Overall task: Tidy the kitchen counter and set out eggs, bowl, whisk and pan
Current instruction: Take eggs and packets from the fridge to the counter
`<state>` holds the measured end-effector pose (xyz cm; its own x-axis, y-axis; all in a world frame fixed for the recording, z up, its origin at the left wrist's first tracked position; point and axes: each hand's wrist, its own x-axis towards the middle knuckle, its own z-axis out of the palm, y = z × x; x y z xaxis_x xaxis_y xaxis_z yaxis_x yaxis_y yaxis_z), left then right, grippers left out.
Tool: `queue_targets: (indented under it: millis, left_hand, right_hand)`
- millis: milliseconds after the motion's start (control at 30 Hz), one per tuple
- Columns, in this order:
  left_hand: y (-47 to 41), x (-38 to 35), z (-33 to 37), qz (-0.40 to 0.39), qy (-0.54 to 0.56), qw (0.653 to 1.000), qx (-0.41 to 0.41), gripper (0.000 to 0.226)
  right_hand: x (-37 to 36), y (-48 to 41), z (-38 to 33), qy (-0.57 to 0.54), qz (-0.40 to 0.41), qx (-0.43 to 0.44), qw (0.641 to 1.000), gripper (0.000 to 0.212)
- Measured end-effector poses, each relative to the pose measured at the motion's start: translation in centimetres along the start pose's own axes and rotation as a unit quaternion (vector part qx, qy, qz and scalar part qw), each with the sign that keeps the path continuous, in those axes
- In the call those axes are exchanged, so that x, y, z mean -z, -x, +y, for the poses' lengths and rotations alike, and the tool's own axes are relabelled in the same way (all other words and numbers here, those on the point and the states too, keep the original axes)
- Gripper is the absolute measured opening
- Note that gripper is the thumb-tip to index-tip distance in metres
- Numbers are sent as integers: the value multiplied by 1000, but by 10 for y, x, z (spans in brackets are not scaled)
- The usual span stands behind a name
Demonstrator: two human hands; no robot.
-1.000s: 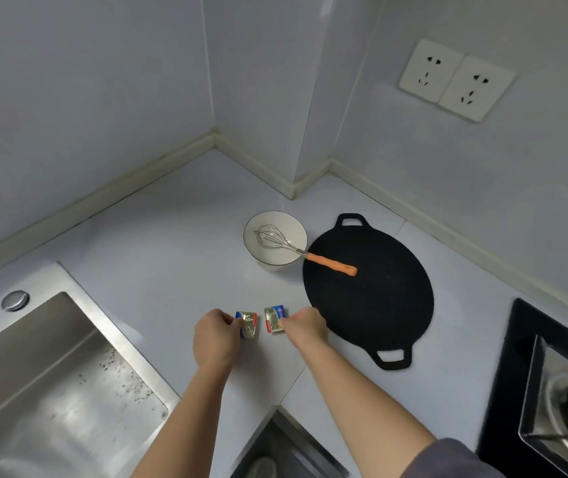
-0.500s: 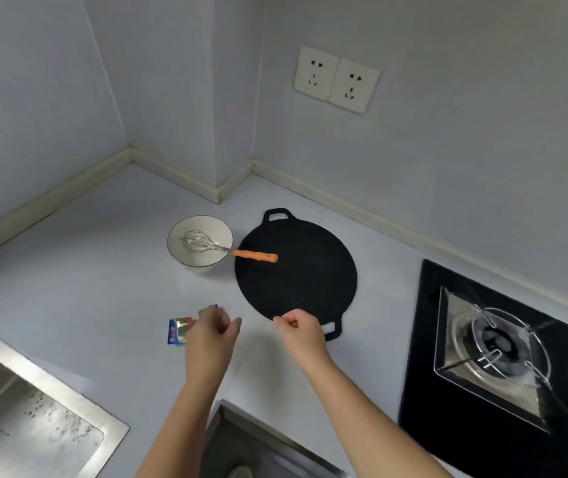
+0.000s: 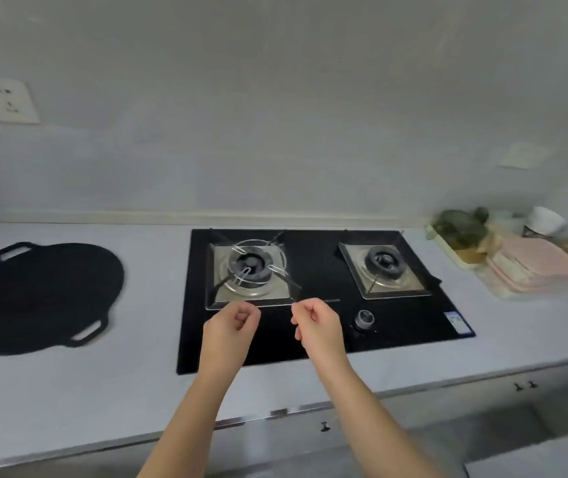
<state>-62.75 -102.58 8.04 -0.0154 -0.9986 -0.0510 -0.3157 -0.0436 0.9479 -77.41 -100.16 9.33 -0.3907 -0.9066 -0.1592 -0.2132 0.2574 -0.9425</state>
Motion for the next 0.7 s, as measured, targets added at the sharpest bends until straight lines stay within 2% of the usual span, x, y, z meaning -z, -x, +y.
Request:
queue_targets:
  millis: [200, 300, 500, 700]
  left_hand:
    - [59, -160, 76, -132, 28, 988, -76, 14]
    - [77, -215, 108, -178, 41, 976, -117, 16]
    - [122, -343, 171, -293, 74, 938, -172, 16]
    - [170, -474, 230, -404, 96, 872, -258, 14]
  right_hand:
    - [190, 23, 39, -34, 171, 0, 985, 14]
    - [257, 34, 47, -42, 239, 9, 970, 16]
    - [403, 71, 72, -64, 396, 25, 916, 18]
    - [531, 109, 89, -50, 529, 27, 847, 17]
